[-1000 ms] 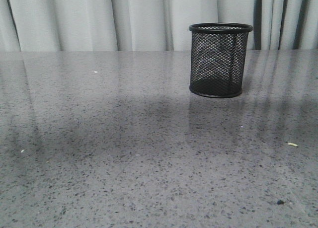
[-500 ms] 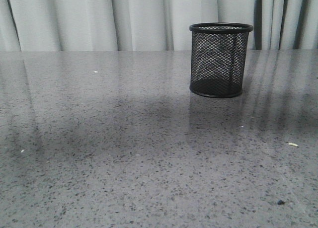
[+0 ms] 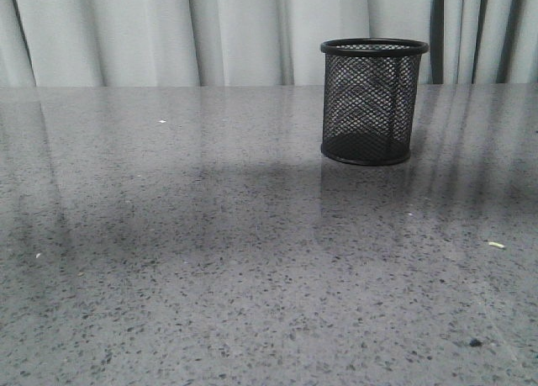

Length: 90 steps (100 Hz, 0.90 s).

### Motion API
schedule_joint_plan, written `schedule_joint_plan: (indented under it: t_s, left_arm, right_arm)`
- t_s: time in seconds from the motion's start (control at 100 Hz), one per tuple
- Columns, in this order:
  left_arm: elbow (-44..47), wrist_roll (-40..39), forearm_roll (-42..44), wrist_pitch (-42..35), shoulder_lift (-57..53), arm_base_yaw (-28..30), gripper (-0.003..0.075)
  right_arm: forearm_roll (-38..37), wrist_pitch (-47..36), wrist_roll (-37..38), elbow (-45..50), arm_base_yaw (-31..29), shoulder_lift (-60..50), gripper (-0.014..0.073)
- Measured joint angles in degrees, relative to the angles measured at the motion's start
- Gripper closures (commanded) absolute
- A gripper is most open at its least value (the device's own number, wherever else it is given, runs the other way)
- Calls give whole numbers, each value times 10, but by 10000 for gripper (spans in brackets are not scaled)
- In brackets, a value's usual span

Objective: Put scissors into bucket

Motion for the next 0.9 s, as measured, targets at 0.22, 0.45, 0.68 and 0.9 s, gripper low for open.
schedule_joint_plan:
  t_s: [0.22,0.45,0.68,0.9]
  left_arm:
    - [2,0,-20,0,-23,0,410]
    - [-1,-2,-62,-4,-97,0,571]
    - [-1,-111,-59,-5,-209,0,740]
    - [-6,-311,54,18,-307,0,740]
  right_arm:
    - [-6,5,0,-3,1,0,660]
    - [-48,8,0,-10,-25,8,659]
    - [-153,117,0,-103,-113,8,659]
    - [-298,255,5,-198,-172,17,659]
